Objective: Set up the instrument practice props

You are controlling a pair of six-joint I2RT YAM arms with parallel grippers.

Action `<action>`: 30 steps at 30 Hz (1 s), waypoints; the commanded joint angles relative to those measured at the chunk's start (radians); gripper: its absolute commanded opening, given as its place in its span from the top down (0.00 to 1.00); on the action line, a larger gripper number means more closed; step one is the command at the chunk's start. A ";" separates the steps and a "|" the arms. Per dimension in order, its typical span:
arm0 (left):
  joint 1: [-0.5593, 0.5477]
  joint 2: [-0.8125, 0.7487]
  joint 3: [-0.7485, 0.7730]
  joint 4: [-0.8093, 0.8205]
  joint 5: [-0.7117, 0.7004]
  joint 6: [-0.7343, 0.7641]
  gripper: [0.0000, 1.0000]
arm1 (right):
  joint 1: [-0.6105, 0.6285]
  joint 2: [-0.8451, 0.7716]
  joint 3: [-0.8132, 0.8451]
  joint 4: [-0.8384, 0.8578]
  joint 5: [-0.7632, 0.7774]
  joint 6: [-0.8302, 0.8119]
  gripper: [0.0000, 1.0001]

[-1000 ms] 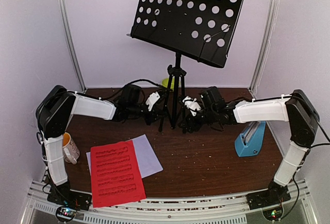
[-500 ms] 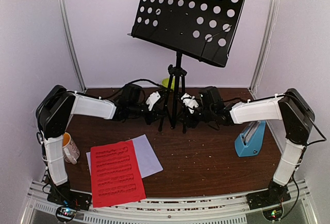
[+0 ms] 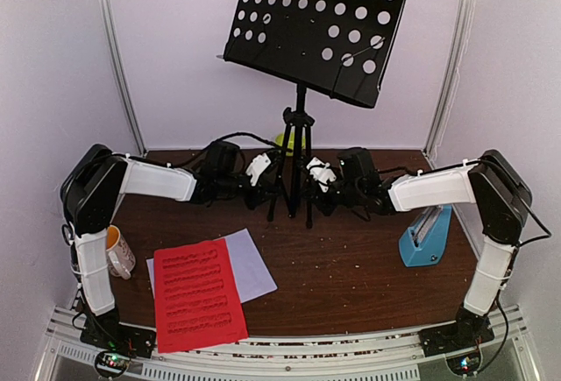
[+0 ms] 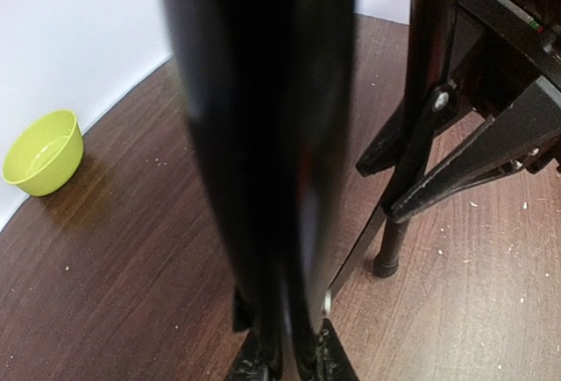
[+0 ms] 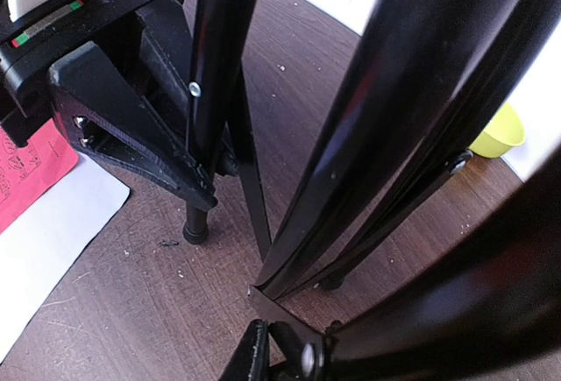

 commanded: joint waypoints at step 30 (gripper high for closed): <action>0.036 -0.151 -0.292 -0.008 -0.046 0.036 1.00 | -0.015 -0.281 -0.243 -0.224 0.171 0.114 1.00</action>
